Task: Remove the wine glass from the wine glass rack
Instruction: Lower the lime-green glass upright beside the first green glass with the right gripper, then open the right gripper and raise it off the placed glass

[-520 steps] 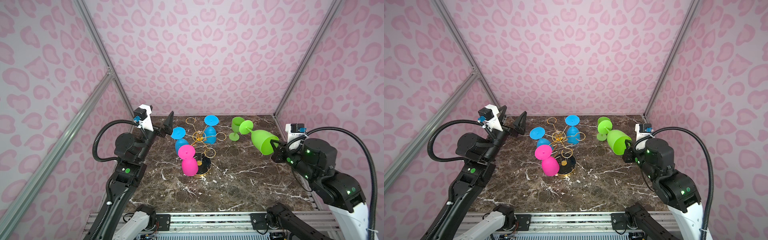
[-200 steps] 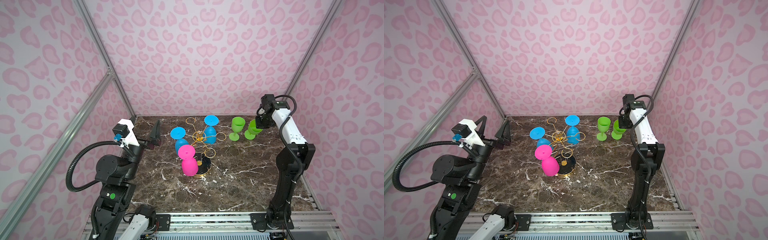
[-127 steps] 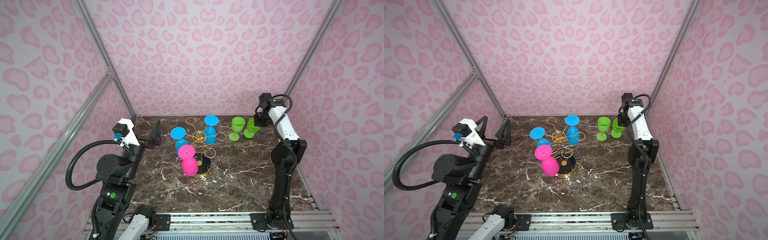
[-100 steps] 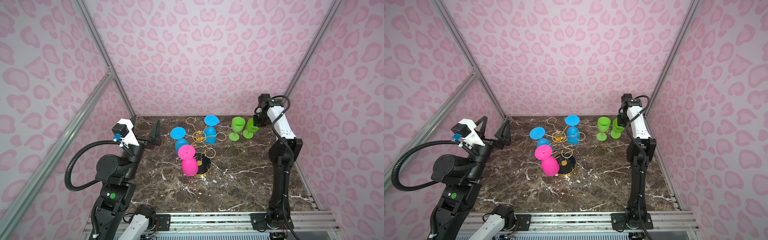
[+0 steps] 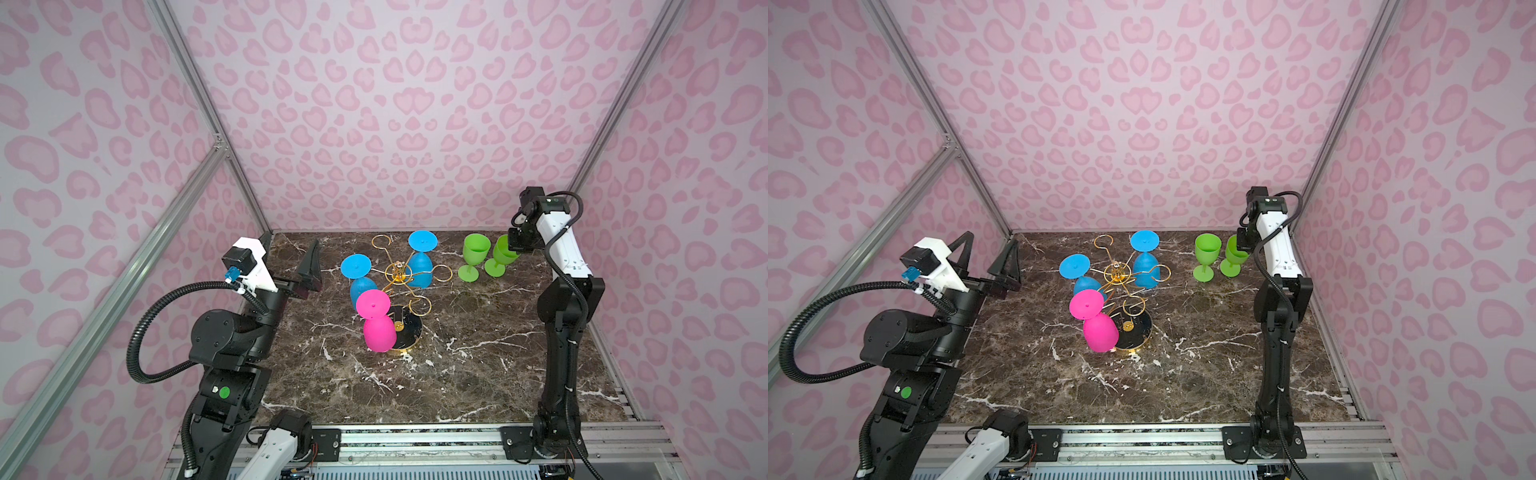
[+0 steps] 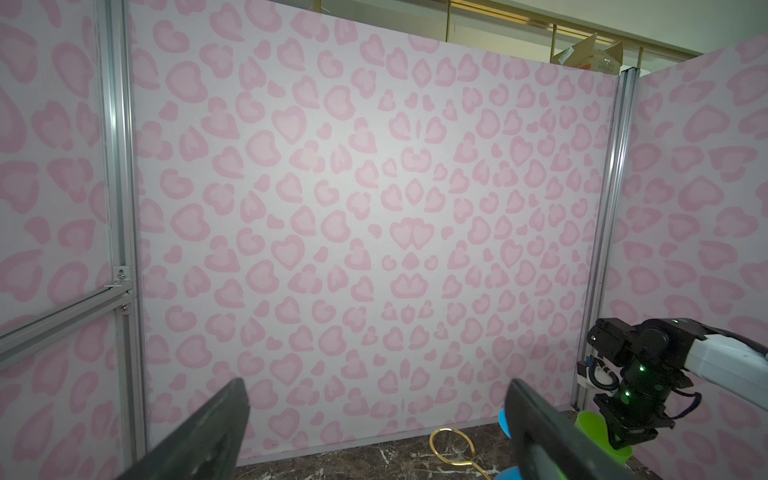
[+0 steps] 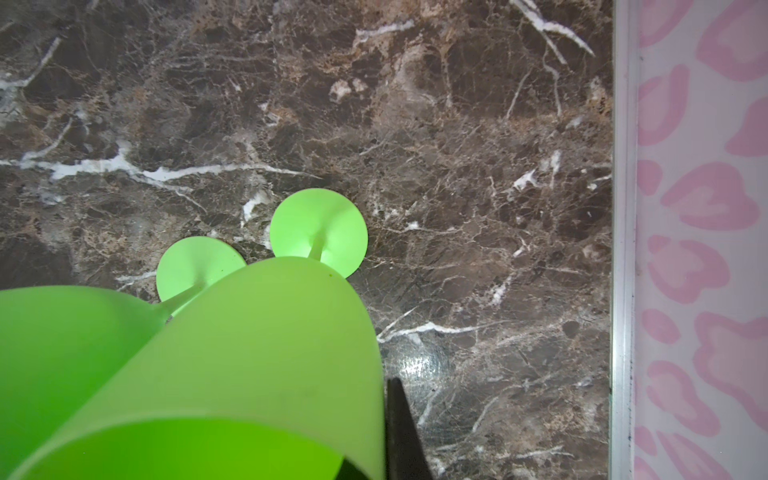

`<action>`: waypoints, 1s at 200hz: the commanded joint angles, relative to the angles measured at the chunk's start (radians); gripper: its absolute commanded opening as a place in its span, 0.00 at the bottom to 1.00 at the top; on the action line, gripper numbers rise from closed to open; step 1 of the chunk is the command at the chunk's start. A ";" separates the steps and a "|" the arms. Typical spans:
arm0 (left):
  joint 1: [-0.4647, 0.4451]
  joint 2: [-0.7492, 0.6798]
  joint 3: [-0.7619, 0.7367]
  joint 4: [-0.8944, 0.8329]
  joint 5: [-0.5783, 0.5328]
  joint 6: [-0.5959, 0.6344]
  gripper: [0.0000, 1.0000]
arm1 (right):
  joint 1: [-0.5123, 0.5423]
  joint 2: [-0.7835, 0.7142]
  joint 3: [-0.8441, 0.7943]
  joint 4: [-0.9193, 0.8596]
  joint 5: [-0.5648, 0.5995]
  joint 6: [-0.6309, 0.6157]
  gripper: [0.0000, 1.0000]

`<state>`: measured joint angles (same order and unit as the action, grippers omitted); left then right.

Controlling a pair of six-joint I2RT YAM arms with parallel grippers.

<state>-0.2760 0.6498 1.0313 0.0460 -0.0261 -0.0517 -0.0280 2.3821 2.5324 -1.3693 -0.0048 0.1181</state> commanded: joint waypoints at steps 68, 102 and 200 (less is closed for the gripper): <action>0.001 -0.004 0.014 0.002 0.007 -0.009 0.97 | -0.001 -0.048 0.020 -0.004 -0.039 0.009 0.28; 0.001 -0.008 0.012 -0.008 0.007 -0.011 0.97 | -0.002 -0.083 0.019 0.003 -0.061 0.022 0.27; 0.001 -0.024 0.010 -0.050 -0.139 -0.163 0.97 | 0.007 -0.474 -0.403 0.338 -0.169 0.112 0.39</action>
<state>-0.2760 0.6357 1.0328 0.0093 -0.0853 -0.1101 -0.0280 2.0048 2.2646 -1.1927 -0.1253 0.1925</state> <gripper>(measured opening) 0.967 0.382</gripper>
